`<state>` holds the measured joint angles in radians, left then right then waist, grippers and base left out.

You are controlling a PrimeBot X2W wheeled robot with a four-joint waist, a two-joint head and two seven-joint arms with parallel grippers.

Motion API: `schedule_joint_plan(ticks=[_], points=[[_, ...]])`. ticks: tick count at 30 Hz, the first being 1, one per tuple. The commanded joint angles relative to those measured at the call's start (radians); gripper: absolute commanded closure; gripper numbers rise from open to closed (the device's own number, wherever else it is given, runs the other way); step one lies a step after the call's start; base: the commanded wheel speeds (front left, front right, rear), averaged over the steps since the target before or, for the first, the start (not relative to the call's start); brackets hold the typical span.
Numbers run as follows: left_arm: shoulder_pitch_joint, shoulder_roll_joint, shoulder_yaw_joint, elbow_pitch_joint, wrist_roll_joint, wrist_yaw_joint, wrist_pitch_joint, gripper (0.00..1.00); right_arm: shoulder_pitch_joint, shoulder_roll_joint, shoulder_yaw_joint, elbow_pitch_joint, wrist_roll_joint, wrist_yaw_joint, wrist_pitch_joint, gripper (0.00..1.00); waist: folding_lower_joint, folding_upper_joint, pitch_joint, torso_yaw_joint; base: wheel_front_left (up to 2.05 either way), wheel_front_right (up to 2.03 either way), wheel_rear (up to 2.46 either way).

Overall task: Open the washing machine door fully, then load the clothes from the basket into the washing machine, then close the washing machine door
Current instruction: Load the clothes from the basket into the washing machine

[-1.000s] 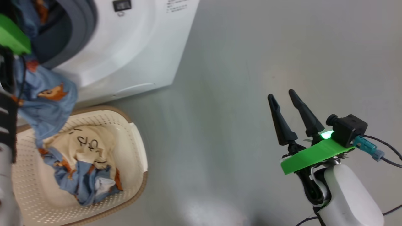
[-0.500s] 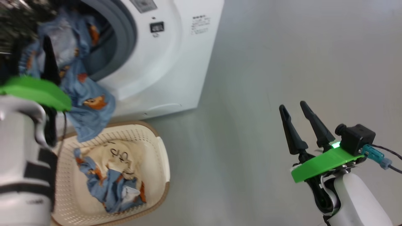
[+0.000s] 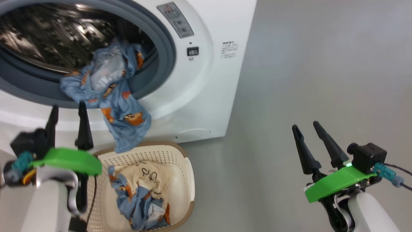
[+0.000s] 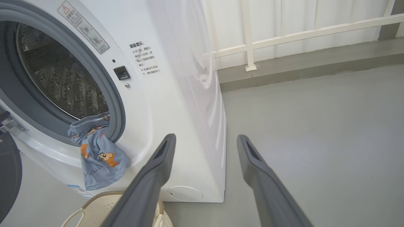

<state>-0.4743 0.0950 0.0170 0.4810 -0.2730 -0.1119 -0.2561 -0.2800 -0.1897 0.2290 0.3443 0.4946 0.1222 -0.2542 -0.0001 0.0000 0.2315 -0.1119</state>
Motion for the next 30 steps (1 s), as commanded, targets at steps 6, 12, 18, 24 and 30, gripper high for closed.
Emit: schedule_joint_plan(ticks=[6,12,18,24,30], points=[[0.11,0.013,0.055,-0.116,0.02,-0.005,-0.006,0.0,0.032,-0.012,0.013,-0.021,-0.006,0.008,-0.008,0.0,0.0001,0.0,-0.066,0.032,0.0,0.0,0.0],[0.225,-0.014,0.069,-0.207,0.039,-0.003,-0.006,0.0,0.06,-0.022,-0.003,-0.027,-0.007,0.008,-0.008,0.0,0.0001,0.0,-0.091,0.035,0.0,0.0,0.0],[0.27,-0.031,0.069,-0.222,0.037,-0.003,-0.006,0.0,0.069,-0.029,-0.006,-0.027,-0.008,0.008,-0.008,0.0,0.0001,0.0,-0.103,0.037,0.0,0.0,0.0],[0.281,-0.038,0.062,-0.21,0.032,-0.005,-0.006,0.0,0.073,-0.034,-0.001,-0.028,-0.009,0.008,-0.008,0.0,0.0001,0.0,-0.108,0.035,0.0,0.0,0.0],[0.255,-0.04,0.05,-0.156,0.02,-0.009,-0.006,0.0,0.07,-0.038,-0.002,-0.032,-0.009,0.008,-0.008,0.0,0.0001,0.0,-0.091,0.031,0.0,0.0,0.0]])
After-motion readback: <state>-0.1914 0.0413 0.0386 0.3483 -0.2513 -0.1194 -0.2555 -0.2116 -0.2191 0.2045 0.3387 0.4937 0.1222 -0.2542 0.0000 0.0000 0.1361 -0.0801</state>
